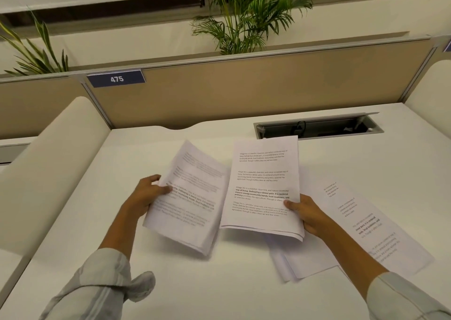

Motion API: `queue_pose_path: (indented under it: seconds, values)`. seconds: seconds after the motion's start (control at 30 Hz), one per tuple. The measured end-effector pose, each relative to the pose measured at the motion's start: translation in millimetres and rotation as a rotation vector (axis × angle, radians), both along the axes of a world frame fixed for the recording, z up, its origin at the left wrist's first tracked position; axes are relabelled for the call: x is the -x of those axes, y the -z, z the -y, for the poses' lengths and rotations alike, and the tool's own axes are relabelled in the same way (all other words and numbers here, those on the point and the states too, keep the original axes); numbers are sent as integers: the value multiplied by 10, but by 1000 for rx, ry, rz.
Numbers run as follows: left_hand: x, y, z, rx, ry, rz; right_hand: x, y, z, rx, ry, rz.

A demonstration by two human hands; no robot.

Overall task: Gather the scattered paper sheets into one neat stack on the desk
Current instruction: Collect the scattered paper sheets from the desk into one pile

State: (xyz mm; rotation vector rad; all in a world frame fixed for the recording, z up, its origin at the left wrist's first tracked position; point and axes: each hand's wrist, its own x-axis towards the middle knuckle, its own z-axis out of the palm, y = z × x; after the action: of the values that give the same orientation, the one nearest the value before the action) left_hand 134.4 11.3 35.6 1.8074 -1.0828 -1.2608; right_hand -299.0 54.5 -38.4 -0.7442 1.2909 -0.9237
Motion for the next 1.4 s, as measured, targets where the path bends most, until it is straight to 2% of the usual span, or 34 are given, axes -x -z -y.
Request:
queue_pose_path:
  seconds: [0.13, 0.3, 0.4, 0.53, 0.6, 0.7, 0.83, 1.1, 1.33, 1.4]
  values:
    - [-40, -238, 68, 103, -142, -276, -10, 7, 5, 4, 38, -17]
    - [347, -340, 49, 143, -141, -515, -114, -57, -13, 38, 17, -5]
    - [757, -226, -30, 84, -161, -492, -222, -143, -32, 68, -54, 8]
    - [1195, 61, -151, 62, -240, -281, -319, -266, -59, 112, -146, 8]
    - [1304, 184, -201, 51, -215, -186, -327, -300, -71, 131, -182, 0]
    - [1354, 284, -258, 56, -136, -151, -308, -303, -79, 126, -215, 10]
    - [1282, 312, -316, 77, 83, -225, -275, -289, -75, 106, -304, 24]
    - [1120, 298, -381, 155, 389, -342, -254, -260, -59, 90, -387, 70]
    - [1144, 319, -363, 178, 353, -381, -240, -284, -23, 103, -380, 61]
    - [1149, 332, -356, 125, 251, -443, -234, -290, -8, 108, -369, 69]
